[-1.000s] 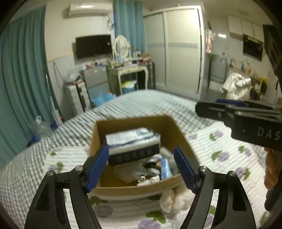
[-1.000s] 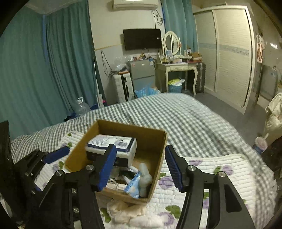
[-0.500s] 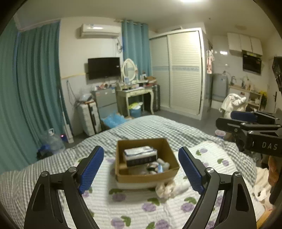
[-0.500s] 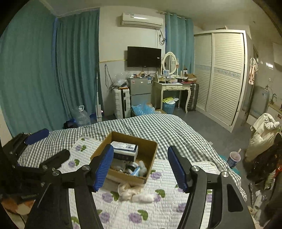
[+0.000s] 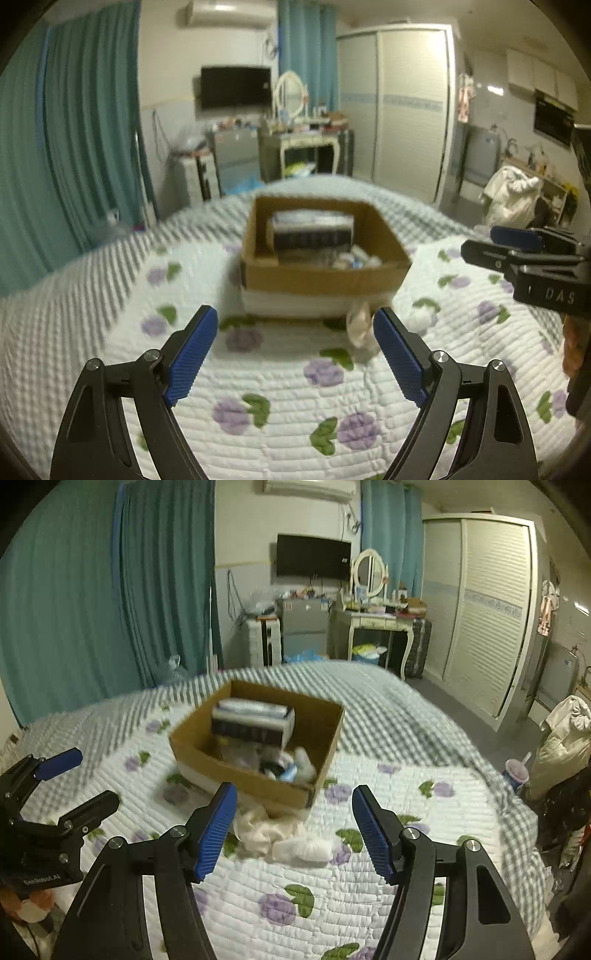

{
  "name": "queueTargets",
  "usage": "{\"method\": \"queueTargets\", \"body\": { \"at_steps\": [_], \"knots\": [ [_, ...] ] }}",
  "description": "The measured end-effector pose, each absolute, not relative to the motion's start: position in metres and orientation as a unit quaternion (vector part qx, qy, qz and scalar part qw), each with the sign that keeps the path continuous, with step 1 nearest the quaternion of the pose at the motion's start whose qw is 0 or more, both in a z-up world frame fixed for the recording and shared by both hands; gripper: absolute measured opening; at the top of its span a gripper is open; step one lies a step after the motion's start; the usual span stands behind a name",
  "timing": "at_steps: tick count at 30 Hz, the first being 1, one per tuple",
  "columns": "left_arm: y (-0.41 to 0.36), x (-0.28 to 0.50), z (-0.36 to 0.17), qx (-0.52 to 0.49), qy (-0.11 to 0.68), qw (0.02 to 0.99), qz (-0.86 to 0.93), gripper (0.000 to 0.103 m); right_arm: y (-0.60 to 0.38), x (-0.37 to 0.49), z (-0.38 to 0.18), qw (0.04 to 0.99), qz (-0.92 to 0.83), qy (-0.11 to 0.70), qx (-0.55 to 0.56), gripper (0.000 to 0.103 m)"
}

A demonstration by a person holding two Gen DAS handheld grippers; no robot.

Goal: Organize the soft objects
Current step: 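Move both tools back toward the last items, then grasp the white cotton wad with the right tool while the left tool grasps the cream lace cloth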

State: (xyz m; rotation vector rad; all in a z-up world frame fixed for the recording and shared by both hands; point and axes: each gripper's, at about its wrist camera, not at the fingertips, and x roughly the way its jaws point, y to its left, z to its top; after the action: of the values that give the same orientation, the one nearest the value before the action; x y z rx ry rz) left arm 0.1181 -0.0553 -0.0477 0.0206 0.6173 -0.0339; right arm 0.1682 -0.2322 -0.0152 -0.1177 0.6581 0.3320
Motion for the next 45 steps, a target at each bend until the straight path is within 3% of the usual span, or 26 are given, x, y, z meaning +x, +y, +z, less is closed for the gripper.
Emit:
{"method": "queueTargets", "body": {
  "at_steps": [9, 18, 21, 26, 40, 41, 42, 45],
  "knots": [
    [-0.07, 0.154, -0.113, -0.005, 0.357, 0.934, -0.015, 0.088, -0.228, 0.217, -0.103, 0.901, 0.182, 0.38, -0.106, 0.065],
    [-0.087, 0.17, -0.142, 0.003, 0.385, 0.923, -0.017, 0.088, -0.234, 0.255, -0.161, 0.869, 0.211, 0.435, -0.105, 0.064],
    [-0.096, 0.173, -0.147, 0.009, 0.391, 0.92, -0.018, 0.088, -0.236, 0.256, -0.172, 0.853, 0.242, 0.453, -0.094, 0.043],
    [-0.11, 0.179, -0.149, 0.012, 0.397, 0.917, -0.026, 0.088, -0.247, 0.252, -0.167, 0.851, 0.265, 0.448, -0.072, 0.036],
    [-0.13, 0.222, -0.154, -0.025, 0.414, 0.908, -0.06, 0.085, -0.284, 0.259, -0.124, 0.885, 0.233, 0.4, -0.055, 0.036],
    [-0.13, 0.225, -0.156, -0.028, 0.417, 0.907, -0.063, 0.081, -0.284, 0.26, -0.125, 0.885, 0.231, 0.4, -0.056, 0.036],
    [-0.13, 0.227, -0.157, -0.028, 0.418, 0.905, -0.065, 0.068, -0.284, 0.261, -0.125, 0.885, 0.23, 0.4, -0.056, 0.036],
    [-0.128, 0.232, -0.162, -0.031, 0.432, 0.898, -0.081, 0.047, -0.283, 0.261, -0.128, 0.885, 0.23, 0.402, -0.054, 0.036]
  ]
}}
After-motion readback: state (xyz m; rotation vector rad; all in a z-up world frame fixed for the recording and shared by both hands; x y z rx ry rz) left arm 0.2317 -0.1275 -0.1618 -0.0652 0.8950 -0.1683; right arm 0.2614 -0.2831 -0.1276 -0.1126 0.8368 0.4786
